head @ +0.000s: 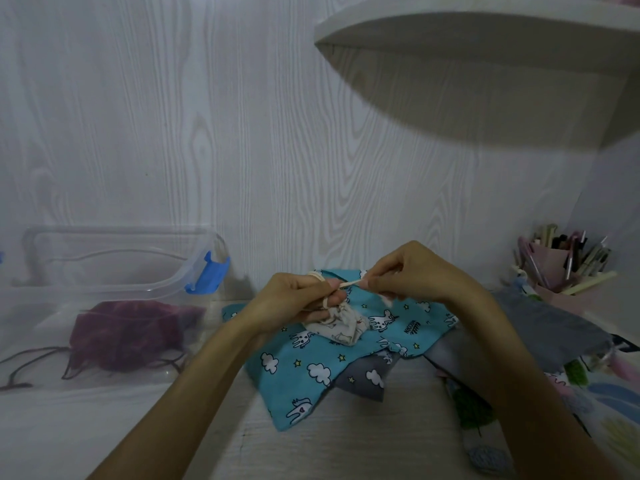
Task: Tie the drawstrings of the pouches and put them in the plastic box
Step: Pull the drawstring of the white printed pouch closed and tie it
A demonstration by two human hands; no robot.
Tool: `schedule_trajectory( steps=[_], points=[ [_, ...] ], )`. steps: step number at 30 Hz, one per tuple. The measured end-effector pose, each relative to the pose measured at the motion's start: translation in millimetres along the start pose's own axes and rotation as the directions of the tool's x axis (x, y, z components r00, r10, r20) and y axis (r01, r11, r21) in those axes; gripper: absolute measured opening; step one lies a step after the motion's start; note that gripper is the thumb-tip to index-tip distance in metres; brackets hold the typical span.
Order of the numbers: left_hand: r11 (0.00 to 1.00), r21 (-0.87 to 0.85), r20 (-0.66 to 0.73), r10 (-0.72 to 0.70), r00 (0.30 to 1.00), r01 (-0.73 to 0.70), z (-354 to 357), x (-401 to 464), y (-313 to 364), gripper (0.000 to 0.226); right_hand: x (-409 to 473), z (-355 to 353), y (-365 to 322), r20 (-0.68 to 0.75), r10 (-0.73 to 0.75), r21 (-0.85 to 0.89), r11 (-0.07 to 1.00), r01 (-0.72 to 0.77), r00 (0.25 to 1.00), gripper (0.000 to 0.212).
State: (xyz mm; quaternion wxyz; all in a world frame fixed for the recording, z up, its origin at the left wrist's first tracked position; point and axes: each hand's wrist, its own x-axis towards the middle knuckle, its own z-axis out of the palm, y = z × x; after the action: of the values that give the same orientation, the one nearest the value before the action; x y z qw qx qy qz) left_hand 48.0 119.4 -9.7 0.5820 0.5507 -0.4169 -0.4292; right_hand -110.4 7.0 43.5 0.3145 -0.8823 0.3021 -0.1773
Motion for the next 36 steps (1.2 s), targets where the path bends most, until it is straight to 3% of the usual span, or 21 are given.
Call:
schedule_trajectory(
  steps=[2,6,11,16,20,24,28,36],
  points=[
    [0.997,-0.064,-0.025,-0.042,0.999,0.04,1.7,-0.3,0.1,0.02,-5.2,-5.0,-2.9,0.022,-0.04,-0.059,0.997,0.042,0.999,0.004],
    [0.986,-0.15,-0.078,-0.086,0.993,0.074,2.2,-2.5,3.6,0.016,-13.2,-11.0,-8.8,0.149,-0.095,0.003,0.995,0.095,0.984,0.007],
    [0.985,-0.157,-0.09,-0.087,0.992,0.072,3.7,-6.9,7.6,0.016,-19.4,-11.8,-15.0,0.294,-0.06,-0.065,0.994,0.083,0.954,0.011],
    [0.995,-0.094,-0.09,-0.021,0.996,0.013,1.7,-7.2,7.5,0.012,-6.8,-1.5,-7.4,0.096,-0.08,-0.008,0.997,0.081,0.992,0.018],
    [0.999,0.005,-0.087,0.053,0.995,-0.053,2.6,-7.0,6.1,0.012,-1.7,18.2,-4.6,0.185,-0.145,0.091,0.987,0.13,0.972,0.02],
    [0.996,-0.004,-0.107,0.086,0.99,-0.087,0.4,-6.0,5.9,0.014,1.6,22.5,-1.2,0.115,-0.186,0.156,0.973,0.167,0.976,0.016],
    [0.99,0.066,-0.159,0.133,0.978,-0.124,-1.1,-3.4,2.9,0.017,5.5,28.5,0.3,0.079,-0.175,0.114,0.98,0.166,0.981,0.008],
    [0.899,0.271,-0.229,0.407,0.884,-0.344,-1.0,-4.5,-0.9,0.022,4.9,26.8,-0.6,0.11,-0.115,0.203,0.975,0.091,0.987,0.006]
  ],
)
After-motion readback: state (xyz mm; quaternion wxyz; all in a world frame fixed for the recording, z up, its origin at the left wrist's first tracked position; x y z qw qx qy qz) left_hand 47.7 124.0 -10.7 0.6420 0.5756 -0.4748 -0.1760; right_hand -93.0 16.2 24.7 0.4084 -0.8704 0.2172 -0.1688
